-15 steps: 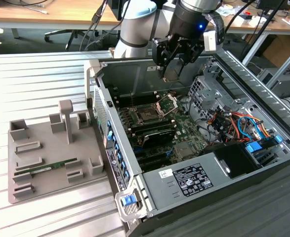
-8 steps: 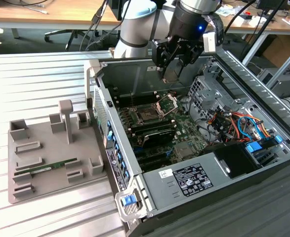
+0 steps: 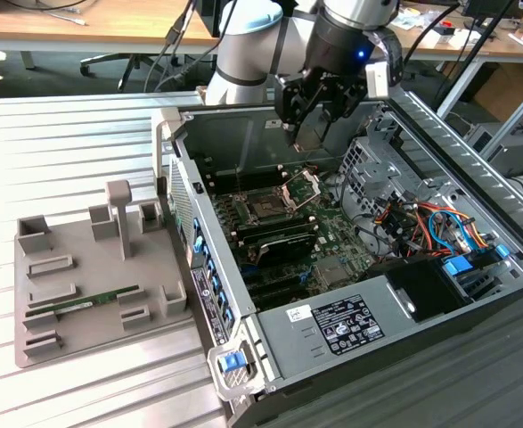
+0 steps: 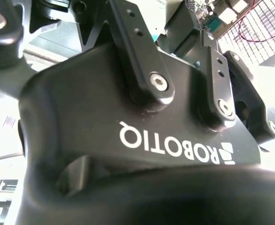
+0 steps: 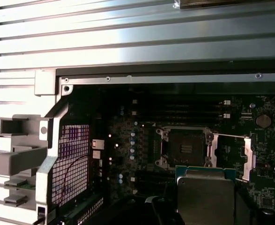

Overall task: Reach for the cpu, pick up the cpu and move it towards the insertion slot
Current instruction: 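Pick up the cpu and move it towards the insertion slot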

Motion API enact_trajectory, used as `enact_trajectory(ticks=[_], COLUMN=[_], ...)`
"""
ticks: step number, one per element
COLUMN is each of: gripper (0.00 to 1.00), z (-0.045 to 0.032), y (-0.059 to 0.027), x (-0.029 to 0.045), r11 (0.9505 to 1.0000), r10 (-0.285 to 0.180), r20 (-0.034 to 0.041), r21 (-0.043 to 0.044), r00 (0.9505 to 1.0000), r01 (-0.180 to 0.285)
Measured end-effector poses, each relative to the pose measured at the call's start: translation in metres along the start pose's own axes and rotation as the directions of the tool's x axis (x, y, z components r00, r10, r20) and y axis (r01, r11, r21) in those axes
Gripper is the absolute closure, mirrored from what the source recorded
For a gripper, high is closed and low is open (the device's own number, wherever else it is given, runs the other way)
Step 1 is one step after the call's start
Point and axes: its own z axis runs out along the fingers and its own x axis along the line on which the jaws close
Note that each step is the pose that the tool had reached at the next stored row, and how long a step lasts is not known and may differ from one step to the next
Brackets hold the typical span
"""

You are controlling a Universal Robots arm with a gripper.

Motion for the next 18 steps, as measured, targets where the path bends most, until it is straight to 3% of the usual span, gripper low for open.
enact_trajectory(ticks=[18], gripper=[0.45], z=[0.0097], y=[0.0037], x=[-0.0125], r11=[1.0], r10=[0.0], r20=[-0.0002], r21=[0.001], r00=[1.0], r01=[0.0])
